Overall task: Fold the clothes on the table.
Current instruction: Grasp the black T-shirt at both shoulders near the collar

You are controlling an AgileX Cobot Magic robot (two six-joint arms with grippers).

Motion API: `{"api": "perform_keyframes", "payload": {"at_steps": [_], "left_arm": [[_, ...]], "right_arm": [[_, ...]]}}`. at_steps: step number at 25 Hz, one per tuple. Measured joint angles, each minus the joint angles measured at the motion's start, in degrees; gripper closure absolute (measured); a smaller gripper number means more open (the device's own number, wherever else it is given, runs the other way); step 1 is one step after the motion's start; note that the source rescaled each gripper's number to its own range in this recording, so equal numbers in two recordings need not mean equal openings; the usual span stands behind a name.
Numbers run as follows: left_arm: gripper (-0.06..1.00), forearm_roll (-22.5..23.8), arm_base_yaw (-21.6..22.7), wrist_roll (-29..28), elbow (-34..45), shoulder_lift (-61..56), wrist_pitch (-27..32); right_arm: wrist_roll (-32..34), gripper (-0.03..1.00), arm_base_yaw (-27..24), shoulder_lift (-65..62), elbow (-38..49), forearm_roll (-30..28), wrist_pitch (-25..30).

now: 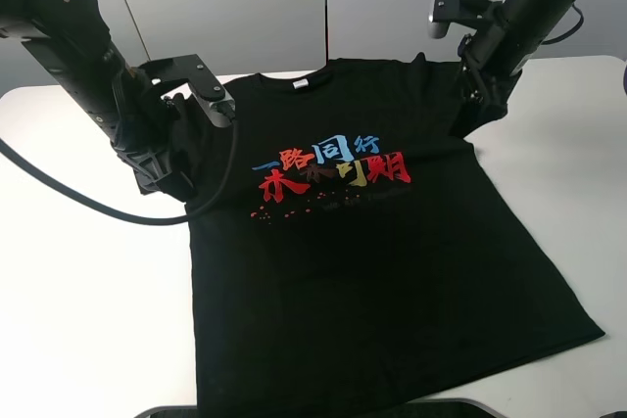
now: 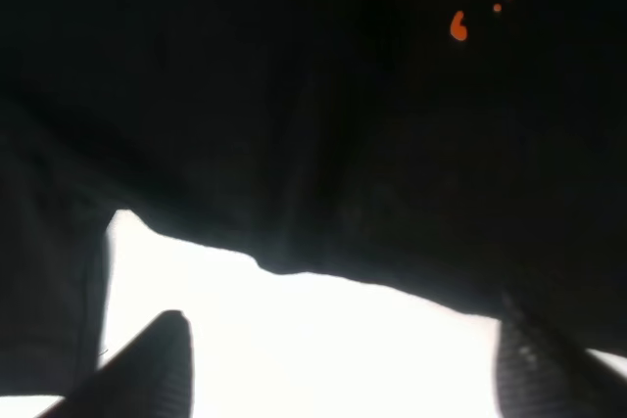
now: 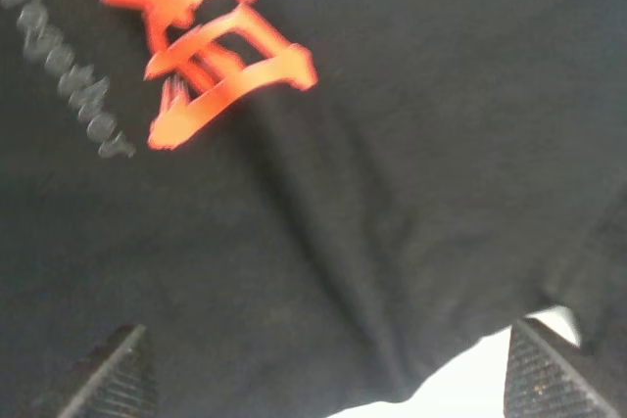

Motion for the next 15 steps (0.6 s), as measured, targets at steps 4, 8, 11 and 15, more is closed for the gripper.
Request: {"api": "perform_keyframes", "payload": {"at_steps": [4, 8, 11, 15], "left_arm": [[-0.03, -0.1, 0.0, 0.0, 0.0, 0.0, -0.65], [-0.05, -0.21, 0.0, 0.0, 0.0, 0.3, -1.65], [-0.05, -0.21, 0.0, 0.12, -0.09, 1.47, -1.88], [-0.05, -0.21, 0.0, 0.23, -0.09, 3.65, -2.95]], "right_arm": [[-3.2, 0.19, 0.0, 1.5, 0.0, -0.38, 0.2], [-4.14, 0.19, 0.43, 2.55, 0.0, -5.47, -0.71], [-4.35, 0.19, 2.02, 3.68, 0.0, -11.88, -2.29], [-3.53, 0.2, 4.44, 4.27, 0.0, -18.38, -6.78]]}}
